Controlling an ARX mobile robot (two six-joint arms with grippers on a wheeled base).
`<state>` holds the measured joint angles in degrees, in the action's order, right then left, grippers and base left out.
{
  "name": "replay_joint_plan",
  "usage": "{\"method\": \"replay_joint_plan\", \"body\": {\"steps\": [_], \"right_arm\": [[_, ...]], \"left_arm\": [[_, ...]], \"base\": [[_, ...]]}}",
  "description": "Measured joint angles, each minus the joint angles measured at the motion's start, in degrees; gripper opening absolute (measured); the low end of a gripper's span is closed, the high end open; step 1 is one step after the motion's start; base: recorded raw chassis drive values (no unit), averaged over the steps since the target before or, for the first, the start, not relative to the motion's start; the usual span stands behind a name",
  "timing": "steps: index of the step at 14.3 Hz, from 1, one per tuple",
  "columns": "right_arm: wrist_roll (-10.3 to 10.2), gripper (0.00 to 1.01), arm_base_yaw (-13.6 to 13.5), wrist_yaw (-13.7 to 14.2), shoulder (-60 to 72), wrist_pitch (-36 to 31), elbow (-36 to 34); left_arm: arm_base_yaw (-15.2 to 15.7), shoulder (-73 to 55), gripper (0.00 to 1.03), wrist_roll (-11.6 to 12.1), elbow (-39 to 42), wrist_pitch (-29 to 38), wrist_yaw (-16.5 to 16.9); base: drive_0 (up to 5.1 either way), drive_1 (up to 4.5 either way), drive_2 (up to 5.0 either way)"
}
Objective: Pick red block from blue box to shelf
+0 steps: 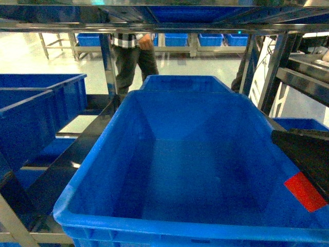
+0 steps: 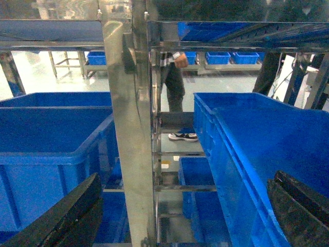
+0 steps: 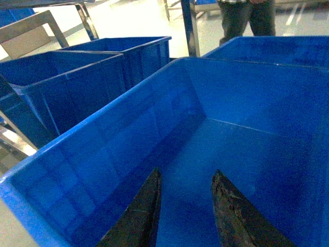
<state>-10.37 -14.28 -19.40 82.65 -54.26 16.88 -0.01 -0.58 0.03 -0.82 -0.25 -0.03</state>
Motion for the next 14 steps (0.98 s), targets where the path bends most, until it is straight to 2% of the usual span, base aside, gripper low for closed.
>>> {"method": "replay_joint_plan", "body": {"steps": [2, 3, 4, 6, 7, 8, 9, 11, 12, 13, 14], "right_arm": [[3.0, 0.25, 0.0, 0.1, 9.3, -8.4, 2.2], [4.1, 0.25, 0.9, -0.4, 16.5, -10.2, 5.9], [4.0, 0.33, 1.6, -0.9, 17.3, -11.5, 6.9], [3.7, 0.65, 3.1, -2.0, 12.4, -13.1, 5.5], [3.3, 0.82, 4.2, -2.6, 7.7, -12.0, 2.5], [2.2, 0.98, 6.3, -4.3, 1.4, -8.9, -1.4], [1.2, 0.99, 6.9, -5.3, -3.5, -6.5, -3.6], [1.2, 0.98, 5.6, -7.2, -11.6, -1.9, -6.7], [1.1, 0.98, 5.8, -7.4, -15.2, 0.8, -8.1], [0.7, 0.98, 9.6, -6.5, -23.9, 7.9, -11.2], [1.1, 0.98, 15.5, -5.0, -35.7, 16.3, -14.1]], "left_arm": [[0.0, 0.0, 0.98, 0.0, 0.0, 0.0, 0.0], [0.0, 0.0, 0.98, 0.0, 0.0, 0.0, 0.0], [0.0, 0.0, 0.98, 0.0, 0.0, 0.0, 0.0], [0.0, 0.0, 0.98, 0.0, 0.0, 0.0, 0.0], [0.0, 0.0, 0.98, 0.0, 0.0, 0.0, 0.0], [0.0, 0.0, 0.98, 0.0, 0.0, 0.0, 0.0], [0.0, 0.0, 0.98, 0.0, 0.0, 0.0, 0.0], [0.0, 0.0, 0.98, 0.0, 0.0, 0.0, 0.0], [0.0, 0.0, 0.98, 0.0, 0.0, 0.0, 0.0], [0.0, 0.0, 0.98, 0.0, 0.0, 0.0, 0.0], [0.0, 0.0, 0.98, 0.0, 0.0, 0.0, 0.0]], "base": [[0.0, 0.0, 0.0], [0.0, 0.0, 0.0], [0.0, 0.0, 0.0], [0.0, 0.0, 0.0], [0.0, 0.0, 0.0], [0.0, 0.0, 0.0], [0.0, 0.0, 0.0], [0.0, 0.0, 0.0], [0.0, 0.0, 0.0], [0.0, 0.0, 0.0], [0.0, 0.0, 0.0]]}}
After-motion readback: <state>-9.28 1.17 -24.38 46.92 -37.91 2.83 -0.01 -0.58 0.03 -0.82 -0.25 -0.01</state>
